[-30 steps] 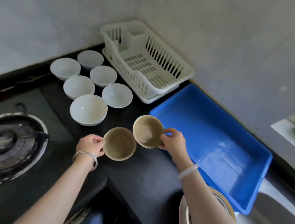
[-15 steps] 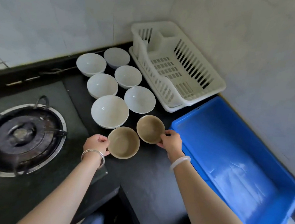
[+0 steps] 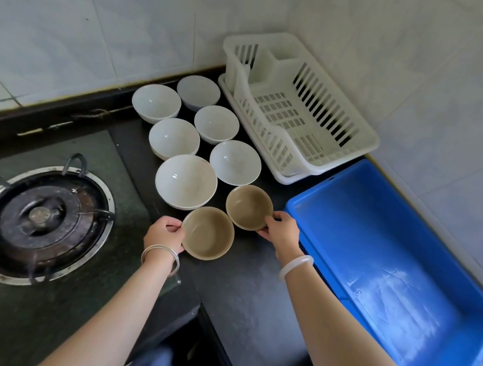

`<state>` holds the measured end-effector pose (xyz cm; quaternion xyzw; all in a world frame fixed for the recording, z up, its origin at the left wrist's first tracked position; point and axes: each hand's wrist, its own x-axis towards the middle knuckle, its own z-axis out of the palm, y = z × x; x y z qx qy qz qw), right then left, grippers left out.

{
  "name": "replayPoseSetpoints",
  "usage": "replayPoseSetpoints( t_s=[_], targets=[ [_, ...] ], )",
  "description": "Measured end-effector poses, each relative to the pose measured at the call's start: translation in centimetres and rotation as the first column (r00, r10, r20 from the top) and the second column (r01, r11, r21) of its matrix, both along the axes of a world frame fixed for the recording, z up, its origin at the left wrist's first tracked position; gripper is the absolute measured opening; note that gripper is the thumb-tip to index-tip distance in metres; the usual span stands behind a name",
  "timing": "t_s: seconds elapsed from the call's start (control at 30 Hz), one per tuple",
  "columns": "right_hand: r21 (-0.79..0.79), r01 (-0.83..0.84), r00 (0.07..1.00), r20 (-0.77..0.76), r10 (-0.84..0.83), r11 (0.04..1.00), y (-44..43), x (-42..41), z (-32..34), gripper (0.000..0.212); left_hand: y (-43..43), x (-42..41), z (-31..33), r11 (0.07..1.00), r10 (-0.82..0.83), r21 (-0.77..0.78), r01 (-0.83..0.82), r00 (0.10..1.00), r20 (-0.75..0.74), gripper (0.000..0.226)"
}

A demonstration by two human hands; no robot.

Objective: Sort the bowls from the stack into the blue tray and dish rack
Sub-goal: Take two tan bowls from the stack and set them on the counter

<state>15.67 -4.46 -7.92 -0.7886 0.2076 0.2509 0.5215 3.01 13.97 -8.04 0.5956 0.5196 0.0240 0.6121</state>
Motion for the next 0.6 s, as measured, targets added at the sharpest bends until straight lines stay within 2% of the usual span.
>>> replayPoseSetpoints(
  t_s=[0.17,0.27,0.37,0.47,0.6],
  targets=[
    [0.021,-0.021,0.998,-0.065,0.023,1.000,-0.3,-0.3,0.7,0.033,-0.2,-0.1,0.2,0.999,-0.028,0.047,0.028,1.000,0.003,0.010],
    [0.012,-0.048,0.996,-0.072,0.048,0.999,-0.7,-0.7,1.3,0.035,-0.3,-0.6,0.7,0.984,-0.117,0.135,0.120,0.993,-0.027,0.019],
    [-0.063,-0.087,0.996,0.002,0.088,0.994,-1.7,-1.6,2.3,0.034,-0.7,-1.2,1.6,0.912,-0.241,0.312,0.266,0.963,-0.118,0.028],
    [-0.129,-0.136,0.981,0.124,0.152,0.982,-3.5,-3.3,4.0,0.031,-1.4,-1.6,2.9,0.833,-0.298,0.437,0.340,0.940,-0.164,0.031],
    [-0.198,-0.159,0.953,0.226,0.203,0.967,-7.5,-6.7,6.4,0.022,-4.0,-1.9,4.9,0.773,-0.405,0.484,0.411,0.906,-0.122,0.028]
  ],
)
